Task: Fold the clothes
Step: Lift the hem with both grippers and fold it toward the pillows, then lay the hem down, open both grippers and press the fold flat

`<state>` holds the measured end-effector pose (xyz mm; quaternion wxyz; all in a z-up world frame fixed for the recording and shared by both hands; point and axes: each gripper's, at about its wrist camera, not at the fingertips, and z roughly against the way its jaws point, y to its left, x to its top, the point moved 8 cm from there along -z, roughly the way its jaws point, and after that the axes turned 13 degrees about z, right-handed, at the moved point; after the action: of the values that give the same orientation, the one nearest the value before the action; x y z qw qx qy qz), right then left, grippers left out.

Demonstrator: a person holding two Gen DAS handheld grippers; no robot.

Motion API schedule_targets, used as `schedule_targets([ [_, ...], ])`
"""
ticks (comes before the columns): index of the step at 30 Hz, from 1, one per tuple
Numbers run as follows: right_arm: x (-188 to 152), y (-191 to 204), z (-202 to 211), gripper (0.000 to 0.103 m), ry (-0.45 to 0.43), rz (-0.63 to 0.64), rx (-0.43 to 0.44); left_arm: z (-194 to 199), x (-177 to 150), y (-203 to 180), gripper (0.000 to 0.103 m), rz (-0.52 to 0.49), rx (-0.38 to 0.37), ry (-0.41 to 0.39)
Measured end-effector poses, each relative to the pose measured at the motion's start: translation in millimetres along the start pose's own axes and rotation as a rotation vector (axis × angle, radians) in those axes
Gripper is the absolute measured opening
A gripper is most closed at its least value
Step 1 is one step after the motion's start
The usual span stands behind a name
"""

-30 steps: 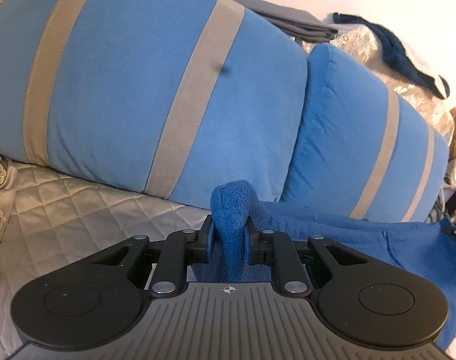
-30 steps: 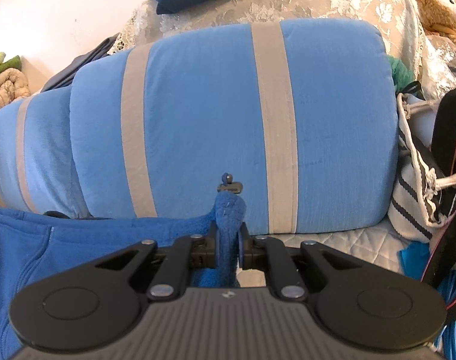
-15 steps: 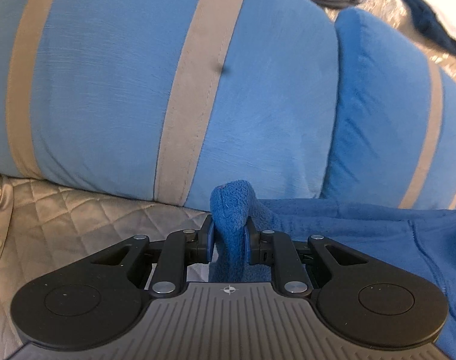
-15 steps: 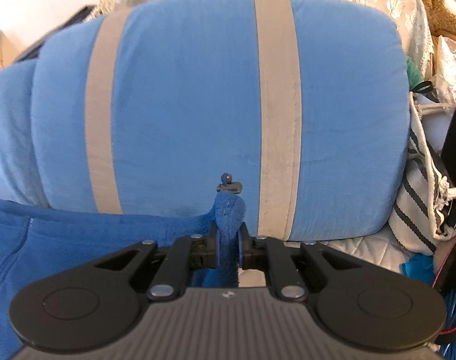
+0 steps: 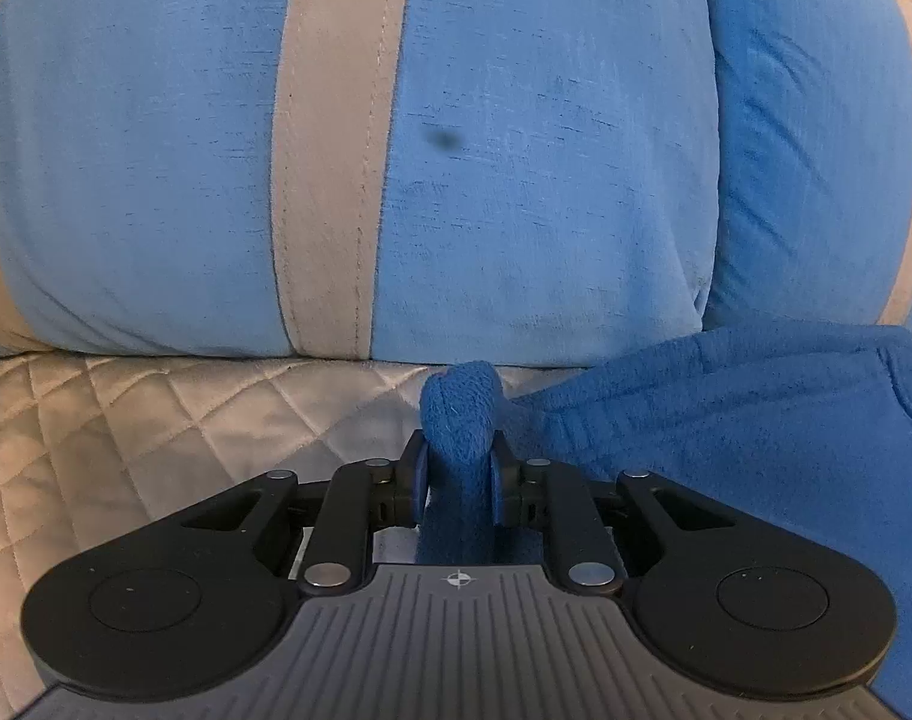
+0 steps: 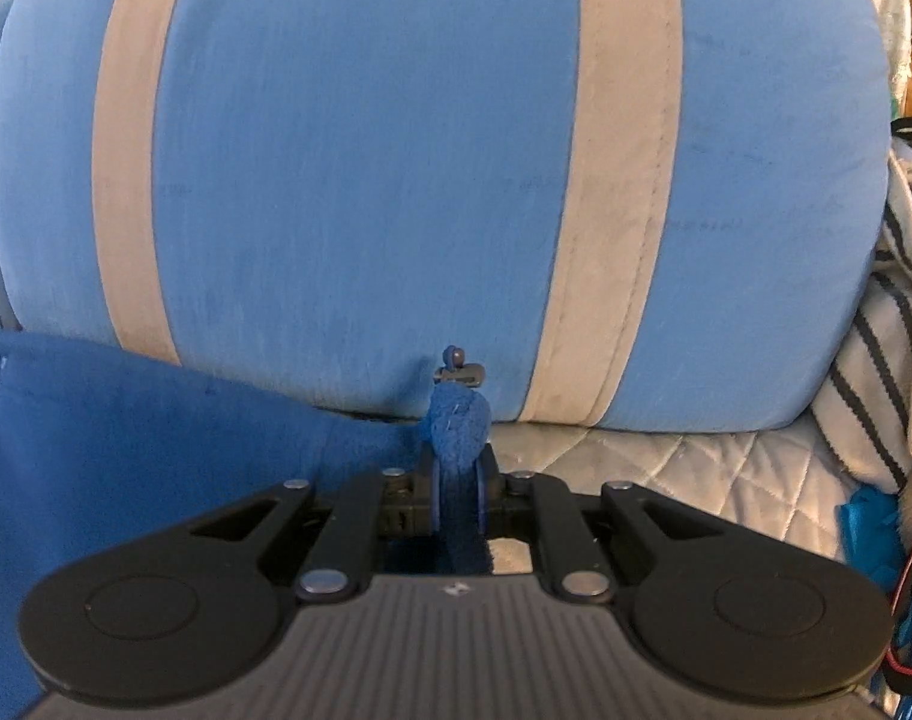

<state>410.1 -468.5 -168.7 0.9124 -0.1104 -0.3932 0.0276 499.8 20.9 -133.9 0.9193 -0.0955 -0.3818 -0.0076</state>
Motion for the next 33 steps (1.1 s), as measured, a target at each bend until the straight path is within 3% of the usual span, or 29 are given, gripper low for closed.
schedule_targets([
  [2,1.5,-0.2,-0.2,0.015,0.007,-0.003,0.004,5.7,4.5,3.2,0.029,0.019,-0.009,-0.016],
  [3,1.9,-1.4,0.2,0.019,0.012,-0.005,0.003,8.8,6.3,6.1,0.036,0.030,-0.008,-0.018],
  [4,1.7,-2.8,0.9,0.037,0.023,-0.008,0.000,11.7,8.9,9.4,0.041,0.039,0.006,-0.018],
  [6,1.1,-5.6,3.0,0.056,0.053,-0.007,-0.014,16.5,14.0,17.6,0.066,0.062,0.057,-0.016],
  [8,2.2,-10.9,8.2,0.101,0.067,-0.016,-0.032,26.9,18.4,21.8,0.075,0.086,0.070,-0.014],
  [14,19.8,2.3,33.2,0.103,0.118,-0.080,0.059,65.7,34.5,-15.2,0.103,0.115,0.001,0.002],
  [20,50.4,67.1,46.9,0.103,0.129,-0.041,0.227,55.2,32.3,-84.2,0.103,0.094,-0.055,0.113],
  [25,68.5,110.9,15.0,0.103,0.181,-0.072,0.239,10.6,5.9,-113.6,0.103,0.144,-0.048,0.207],
  [33,52.8,140.0,-28.9,0.103,0.240,-0.067,0.219,-27.6,-22.9,-114.9,0.103,0.101,-0.002,0.146],
])
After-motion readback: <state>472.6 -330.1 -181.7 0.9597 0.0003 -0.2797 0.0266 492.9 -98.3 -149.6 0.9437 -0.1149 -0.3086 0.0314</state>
